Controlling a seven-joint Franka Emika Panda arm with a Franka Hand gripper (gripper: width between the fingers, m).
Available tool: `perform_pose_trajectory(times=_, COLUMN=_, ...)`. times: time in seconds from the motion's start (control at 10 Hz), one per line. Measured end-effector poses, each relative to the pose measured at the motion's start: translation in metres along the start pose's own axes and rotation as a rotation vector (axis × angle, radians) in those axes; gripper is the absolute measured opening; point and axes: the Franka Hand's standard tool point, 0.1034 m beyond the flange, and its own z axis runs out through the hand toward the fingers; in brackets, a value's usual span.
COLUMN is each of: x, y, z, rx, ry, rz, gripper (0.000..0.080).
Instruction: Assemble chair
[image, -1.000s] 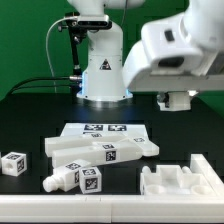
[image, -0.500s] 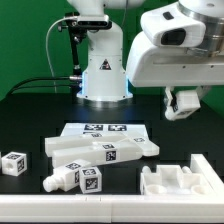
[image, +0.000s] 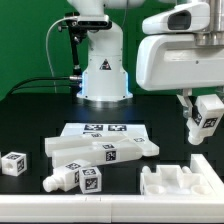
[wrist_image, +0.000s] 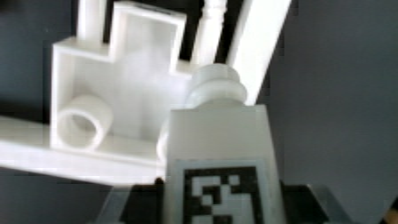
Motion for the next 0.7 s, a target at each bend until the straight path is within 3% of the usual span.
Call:
perform_pose_trajectory(times=0.1, x=0.001, y=0.002, z=0.004, rx=0.0, ry=0.094, rz=-0.003, gripper=0.0282)
perform_pose_trajectory(times=0.2, x=-0.002, y=0.017, z=0.017, rx=-0.007, ry=0.144, rz=-0.043, gripper=0.0282)
perform_pose_trajectory(times=0.4, x=0.022, y=0.033, z=0.022, rx=-0.038, ry=0.339, rz=-0.089, gripper=0.0282)
perform_pose_trajectory(times=0.7, x=0.016, y=0.033, z=0.026, rx=-0.041, ry=0.364, rz=-0.089, gripper=0.0282)
